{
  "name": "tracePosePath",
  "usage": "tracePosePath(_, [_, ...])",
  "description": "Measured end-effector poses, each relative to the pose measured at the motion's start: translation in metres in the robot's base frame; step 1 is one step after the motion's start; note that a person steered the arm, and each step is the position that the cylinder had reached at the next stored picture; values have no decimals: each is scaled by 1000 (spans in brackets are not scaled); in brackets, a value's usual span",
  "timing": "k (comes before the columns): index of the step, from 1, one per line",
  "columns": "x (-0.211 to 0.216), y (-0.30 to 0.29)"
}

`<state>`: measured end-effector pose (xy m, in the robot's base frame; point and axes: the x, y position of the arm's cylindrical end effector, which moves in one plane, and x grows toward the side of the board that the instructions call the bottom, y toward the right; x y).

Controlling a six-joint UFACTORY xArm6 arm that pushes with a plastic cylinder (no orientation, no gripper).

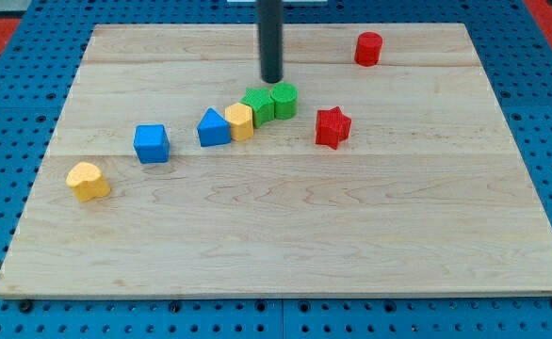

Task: Place the red star below the red circle

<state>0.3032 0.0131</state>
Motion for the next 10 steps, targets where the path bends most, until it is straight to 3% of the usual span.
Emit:
tracePosePath(1, [15, 59])
tracePosePath(2, [36, 71])
tracePosePath(3, [88, 32])
tracePosePath(4, [111, 16])
tracePosePath(7, [204, 83])
tracePosePath(9, [84, 84])
tracePosePath(10, [89, 87])
